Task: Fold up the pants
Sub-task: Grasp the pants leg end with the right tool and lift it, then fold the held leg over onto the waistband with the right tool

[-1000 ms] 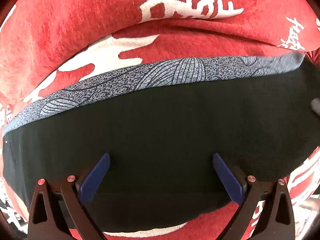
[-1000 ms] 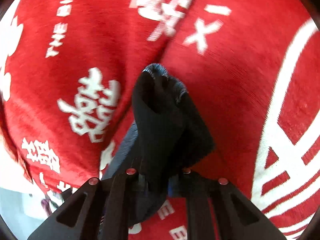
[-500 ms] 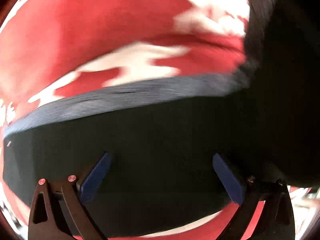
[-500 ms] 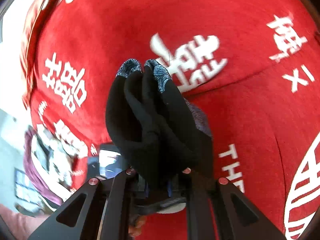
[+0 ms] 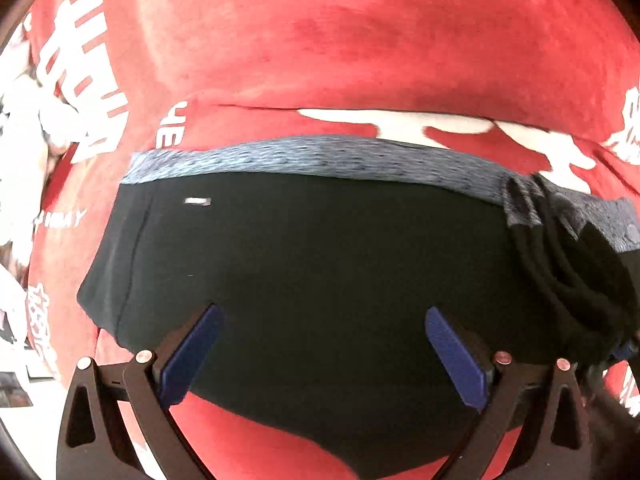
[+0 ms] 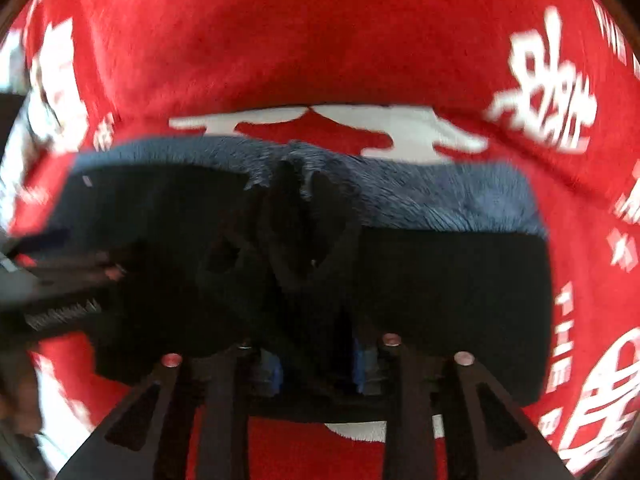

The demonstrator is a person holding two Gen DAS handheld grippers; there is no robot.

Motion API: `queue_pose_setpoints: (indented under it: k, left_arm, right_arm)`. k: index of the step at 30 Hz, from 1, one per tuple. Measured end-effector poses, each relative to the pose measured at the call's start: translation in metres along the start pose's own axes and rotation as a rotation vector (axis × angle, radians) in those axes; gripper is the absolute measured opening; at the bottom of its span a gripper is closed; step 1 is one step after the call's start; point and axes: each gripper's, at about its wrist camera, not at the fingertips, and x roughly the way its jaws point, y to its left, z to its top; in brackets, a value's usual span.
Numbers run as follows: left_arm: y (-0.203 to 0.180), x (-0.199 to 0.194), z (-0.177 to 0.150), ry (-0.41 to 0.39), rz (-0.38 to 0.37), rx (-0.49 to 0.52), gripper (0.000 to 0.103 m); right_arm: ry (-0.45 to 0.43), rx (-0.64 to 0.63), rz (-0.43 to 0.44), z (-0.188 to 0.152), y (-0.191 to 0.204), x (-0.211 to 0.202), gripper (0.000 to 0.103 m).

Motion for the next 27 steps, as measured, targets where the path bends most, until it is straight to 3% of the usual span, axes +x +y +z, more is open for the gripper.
queue_pose_setpoints:
  k: [3, 4, 8, 11, 13, 16, 18, 23, 24, 27]
  left_arm:
    - [0.016, 0.005, 0.007, 0.006, -0.032, -0.019, 0.103]
    - [0.021, 0.006, 0.010, 0.005, -0.046, -0.019, 0.103]
    - [0.018, -0.004, 0.018, -0.010, -0.105, 0.023, 0.103]
    - [0.000, -0.017, 0.015, -0.004, -0.223, 0.070, 0.103]
    - [-0.014, -0.020, 0.015, 0.008, -0.307, 0.106, 0.093]
    - [-0.046, -0.017, 0.014, 0.052, -0.413, 0.157, 0.082]
    - [-0.064, -0.011, 0.014, 0.092, -0.462, 0.172, 0.072]
    - [-0.096, 0.009, 0.011, 0.166, -0.522, 0.190, 0.067]
    - [-0.100, 0.012, 0.011, 0.181, -0.526, 0.191, 0.062]
    - [-0.105, 0.018, 0.008, 0.185, -0.513, 0.194, 0.062]
  right_arm:
    - [-0.004, -0.099, -0.035, -0.001, 0.031, -0.016, 0.058]
    - [-0.020, -0.129, -0.023, -0.003, 0.037, -0.026, 0.058]
    - [-0.094, -0.165, 0.169, -0.011, 0.037, -0.070, 0.060]
    - [-0.047, 0.040, 0.344, -0.021, -0.011, -0.076, 0.060]
    - [0.052, 0.318, 0.493, -0.031, -0.065, -0.056, 0.060]
    - [0.101, 0.662, 0.614, -0.059, -0.129, -0.029, 0.060]
    - [0.098, 0.775, 0.666, -0.070, -0.151, -0.018, 0.060]
    - [0.090, 0.952, 0.761, -0.087, -0.168, 0.000, 0.059]
    - [0.091, 0.985, 0.782, -0.089, -0.168, 0.005, 0.059]
    - [0.124, 1.056, 0.833, -0.096, -0.164, 0.023, 0.055]
